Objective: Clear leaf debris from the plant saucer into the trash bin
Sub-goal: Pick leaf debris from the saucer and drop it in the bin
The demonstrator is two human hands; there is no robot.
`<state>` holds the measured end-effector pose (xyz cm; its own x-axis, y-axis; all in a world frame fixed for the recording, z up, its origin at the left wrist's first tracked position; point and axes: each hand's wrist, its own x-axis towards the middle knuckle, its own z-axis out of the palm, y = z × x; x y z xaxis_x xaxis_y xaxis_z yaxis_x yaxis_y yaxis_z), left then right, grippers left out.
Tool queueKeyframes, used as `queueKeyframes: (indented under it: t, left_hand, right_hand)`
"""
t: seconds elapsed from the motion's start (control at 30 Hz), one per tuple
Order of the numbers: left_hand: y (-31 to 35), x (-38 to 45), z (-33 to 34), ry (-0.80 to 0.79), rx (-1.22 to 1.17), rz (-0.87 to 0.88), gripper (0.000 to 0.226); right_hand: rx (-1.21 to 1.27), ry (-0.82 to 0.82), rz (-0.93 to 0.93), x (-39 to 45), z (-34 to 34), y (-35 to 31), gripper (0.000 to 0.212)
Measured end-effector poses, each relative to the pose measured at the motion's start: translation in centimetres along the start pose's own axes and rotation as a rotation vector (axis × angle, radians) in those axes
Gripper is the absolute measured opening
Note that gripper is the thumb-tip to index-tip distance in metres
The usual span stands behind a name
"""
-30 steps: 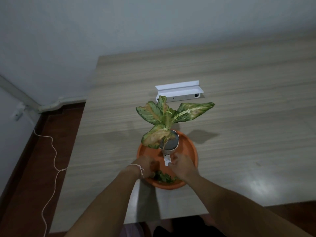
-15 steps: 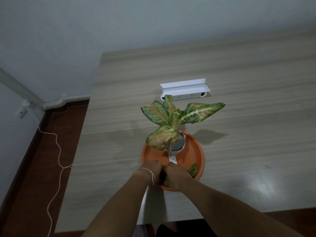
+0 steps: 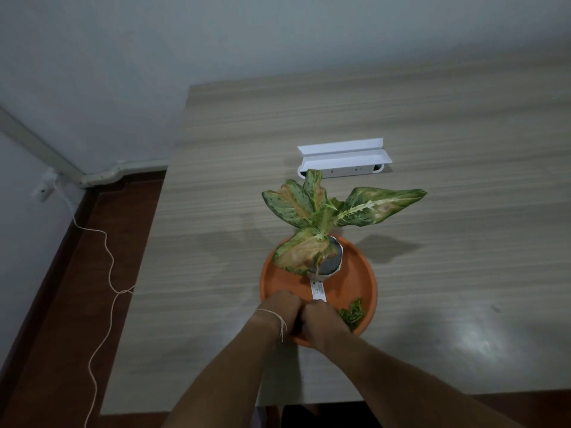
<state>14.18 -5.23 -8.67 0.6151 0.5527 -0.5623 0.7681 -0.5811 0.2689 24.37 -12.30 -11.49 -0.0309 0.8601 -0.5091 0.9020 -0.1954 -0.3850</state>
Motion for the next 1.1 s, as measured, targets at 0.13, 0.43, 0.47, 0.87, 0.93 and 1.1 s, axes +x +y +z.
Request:
queueKeyframes:
  t: [0.13, 0.43, 0.47, 0.87, 0.93, 1.1]
  left_hand:
    - [0.2, -0.6, -0.4, -0.006, -0.081, -0.021, 0.017]
    - [-0.3, -1.7, -1.8, 0.154, -0.335, -0.159, 0.018]
    - [0.1, -1.9, -2.0, 0.181, -0.354, -0.174, 0.016]
    - [2.5, -4.2, -4.3, 0.401, -0.426, -0.266, 0.013]
    - [2.4, -4.8, -4.1, 0.414, -0.440, -0.302, 0.015]
    - [1.9, -7.2, -3.8, 0.508, -0.530, -0.426, 0.008]
  right_hand:
    - [0.079, 0.004, 0.039, -0.4, -1.0, 0.3, 0.027]
    - [0.188, 0.207, 0.116, -1.6, -4.9, 2.9, 0.017]
    - [0.194, 0.216, 0.111, -1.7, -5.2, 3.0, 0.017]
    - [0.252, 0.269, 0.024, -2.3, -7.0, 2.9, 0.012]
    - [0.257, 0.267, 0.023, -2.4, -7.3, 3.0, 0.010]
    - [0.244, 0.228, -0.032, -2.6, -7.8, 2.7, 0.012]
